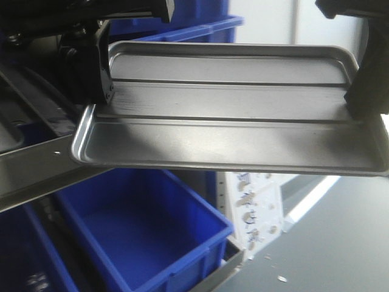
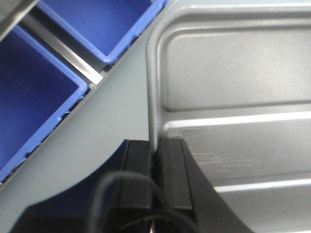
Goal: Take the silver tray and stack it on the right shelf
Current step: 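Hold the tray with both grippers while the base drives to another shelf, then lower the held tray onto the larger silver tray with both grippers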
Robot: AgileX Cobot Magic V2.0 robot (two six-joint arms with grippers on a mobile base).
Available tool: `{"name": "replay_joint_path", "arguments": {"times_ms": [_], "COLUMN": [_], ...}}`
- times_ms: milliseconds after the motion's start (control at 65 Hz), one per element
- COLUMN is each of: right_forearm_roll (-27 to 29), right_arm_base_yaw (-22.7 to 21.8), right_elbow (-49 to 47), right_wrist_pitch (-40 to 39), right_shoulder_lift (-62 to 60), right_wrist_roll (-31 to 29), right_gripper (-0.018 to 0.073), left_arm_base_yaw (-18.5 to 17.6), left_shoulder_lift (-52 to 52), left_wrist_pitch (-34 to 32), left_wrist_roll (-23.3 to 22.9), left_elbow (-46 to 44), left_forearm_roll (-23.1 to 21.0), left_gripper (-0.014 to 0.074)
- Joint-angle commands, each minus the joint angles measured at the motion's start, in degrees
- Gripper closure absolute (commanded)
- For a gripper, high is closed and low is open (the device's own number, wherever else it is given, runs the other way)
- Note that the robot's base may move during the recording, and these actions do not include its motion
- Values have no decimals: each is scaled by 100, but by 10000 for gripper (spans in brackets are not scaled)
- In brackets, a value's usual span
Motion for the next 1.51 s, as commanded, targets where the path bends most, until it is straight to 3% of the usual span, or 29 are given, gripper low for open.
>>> {"name": "replay_joint_path", "arguments": {"times_ms": [0, 1492], "right_forearm_roll": [-48, -48], "right_arm_base_yaw": [28, 28], "right_elbow": [-168, -168], "right_wrist_pitch": [-325, -325], "right_shoulder_lift": [-136, -136], "right_wrist_roll": [-158, -158], "right_gripper": [503, 503], "left_arm_base_yaw": [-56, -56], "left_shoulder_lift": [-201, -201], "left_wrist_pitch": [-223, -223], "left_wrist_roll": [94, 94], "left_elbow": [-152, -152], "left_forearm_roll": [151, 143], "left_gripper": [689, 689]}}
